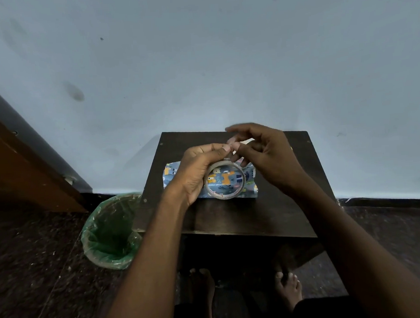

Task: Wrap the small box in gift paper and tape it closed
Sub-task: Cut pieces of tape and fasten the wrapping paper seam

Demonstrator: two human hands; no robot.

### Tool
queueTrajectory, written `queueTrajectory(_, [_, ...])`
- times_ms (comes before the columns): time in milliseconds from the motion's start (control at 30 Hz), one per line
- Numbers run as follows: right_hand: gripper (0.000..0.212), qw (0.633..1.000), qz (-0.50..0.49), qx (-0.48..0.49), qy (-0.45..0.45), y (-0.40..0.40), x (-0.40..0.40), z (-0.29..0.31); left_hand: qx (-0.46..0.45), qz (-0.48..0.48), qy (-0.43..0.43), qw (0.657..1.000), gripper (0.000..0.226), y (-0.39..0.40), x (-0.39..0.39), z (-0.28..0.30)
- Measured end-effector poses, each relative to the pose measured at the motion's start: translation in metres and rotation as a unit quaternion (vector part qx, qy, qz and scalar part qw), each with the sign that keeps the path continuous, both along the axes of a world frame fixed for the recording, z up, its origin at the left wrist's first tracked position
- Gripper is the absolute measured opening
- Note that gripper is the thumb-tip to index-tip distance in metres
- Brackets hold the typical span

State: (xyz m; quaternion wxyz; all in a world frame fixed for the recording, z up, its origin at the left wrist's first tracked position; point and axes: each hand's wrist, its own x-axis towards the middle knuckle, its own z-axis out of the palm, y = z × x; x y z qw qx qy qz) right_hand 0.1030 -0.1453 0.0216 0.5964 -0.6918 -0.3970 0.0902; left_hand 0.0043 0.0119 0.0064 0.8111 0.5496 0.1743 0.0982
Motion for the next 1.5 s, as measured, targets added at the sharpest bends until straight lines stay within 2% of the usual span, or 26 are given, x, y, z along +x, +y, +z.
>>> queueTrajectory(67, [0.029,0.999,-0.004,-0.038,-0.021,-0.003,0.004,-0.002,-0.002,0.006,-0.008,1.0,0.029,0.0,0.0,0.002])
queueTrajectory(133, [0.031,0.997,-0.01,-0.071,-0.018,-0.006,0.005,-0.006,-0.034,0.025,-0.023,0.999,0.02,0.003,0.0,0.003])
queueTrajectory(200, [0.024,0.996,-0.008,-0.088,-0.02,-0.006,0.003,-0.009,-0.06,0.031,-0.037,0.997,0.014,0.007,0.0,0.003])
queueTrajectory(300, [0.012,0.995,-0.005,-0.095,-0.035,-0.001,0.0,-0.012,-0.078,0.008,-0.06,0.995,0.016,0.008,-0.001,0.005])
queueTrajectory(433, [0.017,0.995,0.002,-0.102,-0.01,0.001,-0.003,-0.014,-0.104,0.006,-0.069,0.992,0.016,0.008,-0.002,0.005])
queueTrajectory(633, [0.012,0.989,-0.02,-0.147,0.005,0.002,-0.005,-0.016,-0.138,0.054,-0.066,0.987,0.016,0.008,0.001,0.002])
queueTrajectory(733, [0.013,0.99,-0.023,-0.137,0.04,0.0,-0.005,-0.016,-0.102,0.038,-0.067,0.992,0.016,0.005,-0.001,0.006])
queueTrajectory(800, [0.014,0.989,-0.028,-0.125,0.067,-0.001,-0.005,-0.016,-0.068,0.016,-0.068,0.995,0.026,0.002,-0.002,0.01])
queueTrajectory(900, [0.014,0.99,-0.035,-0.105,0.09,-0.002,-0.004,-0.016,-0.063,0.018,-0.064,0.996,0.04,-0.001,-0.002,0.012])
queueTrajectory(1100, [0.013,0.992,-0.018,-0.118,0.043,-0.005,-0.001,-0.011,-0.052,0.029,-0.055,0.997,0.035,-0.003,-0.001,0.009])
queueTrajectory(1167, [0.02,0.992,-0.065,-0.088,0.064,-0.01,0.005,-0.006,-0.041,0.019,-0.052,0.998,0.035,-0.004,0.0,0.009])
queueTrajectory(1233, [0.017,0.978,-0.174,-0.111,0.023,-0.016,0.018,-0.012,-0.027,0.014,-0.048,0.998,0.034,-0.006,0.0,0.011])
queueTrajectory(1333, [0.008,0.917,-0.297,-0.243,-0.109,-0.026,0.042,-0.039,0.001,0.002,-0.04,0.999,0.035,-0.01,0.0,0.015])
queueTrajectory(1400, [0.012,0.89,-0.303,-0.313,-0.134,-0.029,0.051,-0.051,0.016,-0.008,-0.035,0.999,0.035,-0.012,0.001,0.014])
queueTrajectory(1500, [0.02,0.87,-0.283,-0.374,-0.151,-0.027,0.053,-0.056,0.043,-0.019,-0.022,0.999,0.034,-0.013,0.003,0.011])
